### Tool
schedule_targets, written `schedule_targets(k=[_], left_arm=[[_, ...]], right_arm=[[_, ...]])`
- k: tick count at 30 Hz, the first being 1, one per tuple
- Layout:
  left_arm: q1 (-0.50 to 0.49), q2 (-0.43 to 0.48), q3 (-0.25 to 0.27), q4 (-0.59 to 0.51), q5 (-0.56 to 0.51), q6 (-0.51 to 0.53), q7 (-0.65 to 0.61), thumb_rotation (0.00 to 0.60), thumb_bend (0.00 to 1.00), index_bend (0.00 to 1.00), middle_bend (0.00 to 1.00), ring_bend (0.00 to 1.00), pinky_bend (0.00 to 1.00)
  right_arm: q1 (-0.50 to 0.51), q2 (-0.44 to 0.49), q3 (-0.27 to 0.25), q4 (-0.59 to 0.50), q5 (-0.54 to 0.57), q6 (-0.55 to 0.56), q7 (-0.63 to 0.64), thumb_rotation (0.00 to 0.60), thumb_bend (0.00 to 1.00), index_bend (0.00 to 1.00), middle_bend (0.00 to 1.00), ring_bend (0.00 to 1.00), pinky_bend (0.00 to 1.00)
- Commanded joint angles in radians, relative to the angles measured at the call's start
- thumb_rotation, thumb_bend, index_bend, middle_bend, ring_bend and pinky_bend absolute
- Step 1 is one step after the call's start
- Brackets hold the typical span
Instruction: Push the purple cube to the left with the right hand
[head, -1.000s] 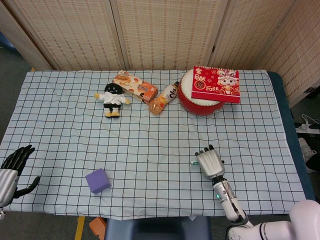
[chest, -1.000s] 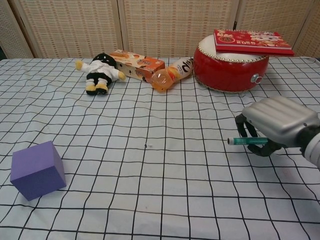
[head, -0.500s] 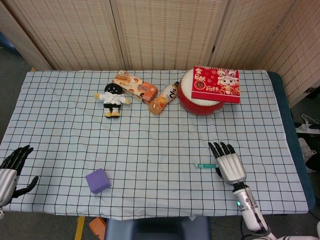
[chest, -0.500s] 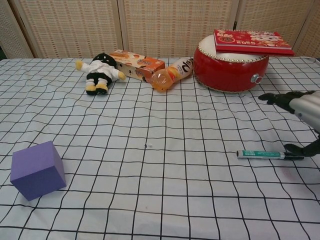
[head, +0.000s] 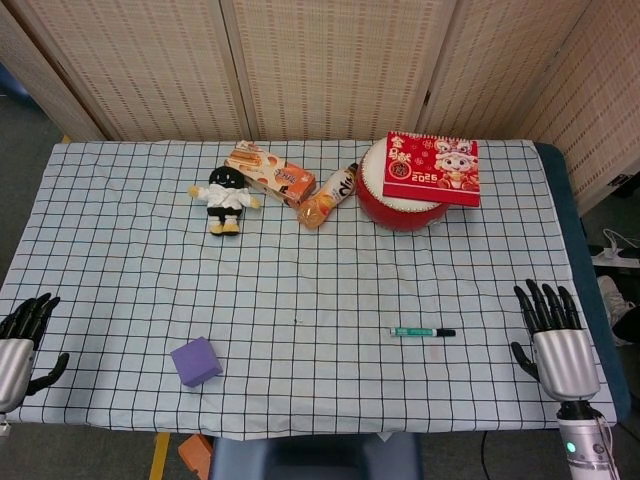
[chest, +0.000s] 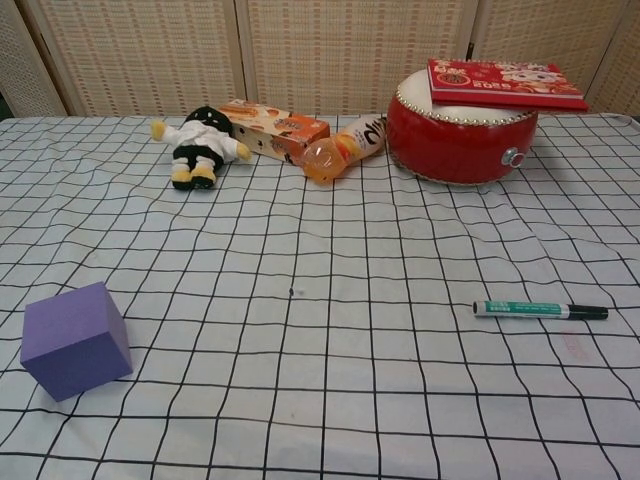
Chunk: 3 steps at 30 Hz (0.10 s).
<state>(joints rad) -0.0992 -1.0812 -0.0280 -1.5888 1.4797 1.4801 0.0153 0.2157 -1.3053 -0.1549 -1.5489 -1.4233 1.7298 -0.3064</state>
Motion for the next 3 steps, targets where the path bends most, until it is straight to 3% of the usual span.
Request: schedule_targets(k=[1,3], left_arm=[[0.009,-0.004,-0.001,-0.005,0.009,0.02,0.011,0.6,0.39,0.0,0.0,0.0,0.14],[0.01,-0.003,-0.001,-0.004,0.02,0.028,-0.002,0.6,0.39,0.0,0.0,0.0,0.14]], right_arm=[[-0.017,-0.011,0.041,0.026,0.029,-0.041,0.01,0.6,0.19,0.0,0.0,0.0,0.0],[-0.02,-0.014,0.051,0.025,0.03,-0.057,0.002,0.6,0.19,0.0,0.0,0.0,0.0]])
